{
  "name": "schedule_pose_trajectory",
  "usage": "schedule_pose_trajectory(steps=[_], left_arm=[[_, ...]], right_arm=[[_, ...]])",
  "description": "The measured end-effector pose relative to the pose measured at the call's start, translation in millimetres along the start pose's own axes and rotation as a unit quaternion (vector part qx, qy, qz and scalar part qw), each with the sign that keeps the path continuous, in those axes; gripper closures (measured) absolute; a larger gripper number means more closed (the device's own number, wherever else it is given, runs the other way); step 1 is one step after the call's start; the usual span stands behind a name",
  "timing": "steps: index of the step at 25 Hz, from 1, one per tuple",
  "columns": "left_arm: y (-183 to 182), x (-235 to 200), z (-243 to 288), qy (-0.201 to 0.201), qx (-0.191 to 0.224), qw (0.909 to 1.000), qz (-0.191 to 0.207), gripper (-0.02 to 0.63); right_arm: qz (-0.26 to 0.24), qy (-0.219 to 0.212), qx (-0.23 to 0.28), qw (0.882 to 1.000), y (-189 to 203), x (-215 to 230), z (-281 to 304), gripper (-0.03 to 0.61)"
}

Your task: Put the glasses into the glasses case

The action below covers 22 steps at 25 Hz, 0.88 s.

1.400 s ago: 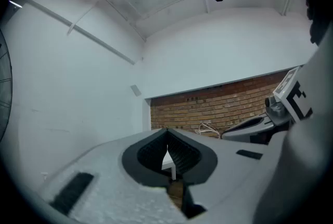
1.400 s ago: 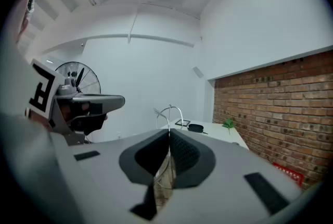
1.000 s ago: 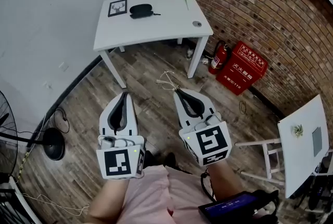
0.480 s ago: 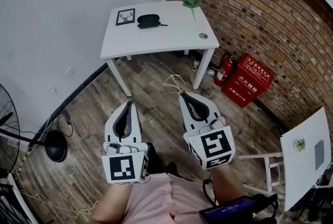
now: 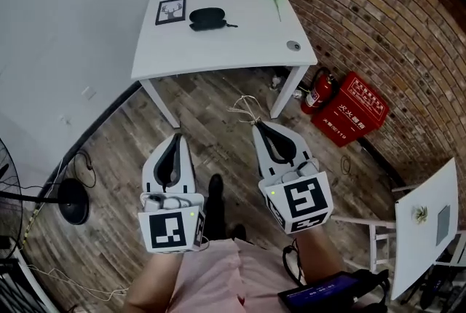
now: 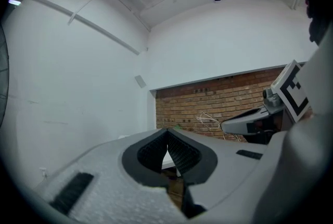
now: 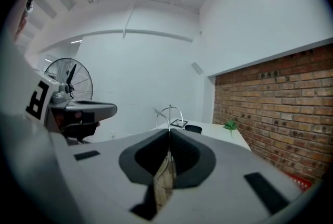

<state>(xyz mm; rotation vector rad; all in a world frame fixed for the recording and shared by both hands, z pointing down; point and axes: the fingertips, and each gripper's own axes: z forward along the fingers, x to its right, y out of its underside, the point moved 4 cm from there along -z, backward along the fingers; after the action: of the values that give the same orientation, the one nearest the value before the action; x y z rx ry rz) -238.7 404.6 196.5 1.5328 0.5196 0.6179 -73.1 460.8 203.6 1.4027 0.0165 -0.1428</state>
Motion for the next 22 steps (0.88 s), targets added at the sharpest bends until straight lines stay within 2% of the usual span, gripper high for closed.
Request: schedule_pose_trajectory(steps=[7, 13, 22], left_arm=[[22, -55, 95, 0.011, -0.016, 0.9998, -0.005, 0.611], [12, -101, 167, 0.021, -0.007, 0.9997, 0.001, 0.611], [4, -136, 232, 0.030, 0.008, 0.9995, 0.005, 0.611]], right_arm=[[0.006, 0.000, -0.021, 1.000, 7, 26, 102, 0.565], [0.002, 0.013, -0.020, 1.000, -15, 48, 175, 0.565], [-0.007, 0.036, -0.003, 0.999, -42, 77, 232, 0.565]])
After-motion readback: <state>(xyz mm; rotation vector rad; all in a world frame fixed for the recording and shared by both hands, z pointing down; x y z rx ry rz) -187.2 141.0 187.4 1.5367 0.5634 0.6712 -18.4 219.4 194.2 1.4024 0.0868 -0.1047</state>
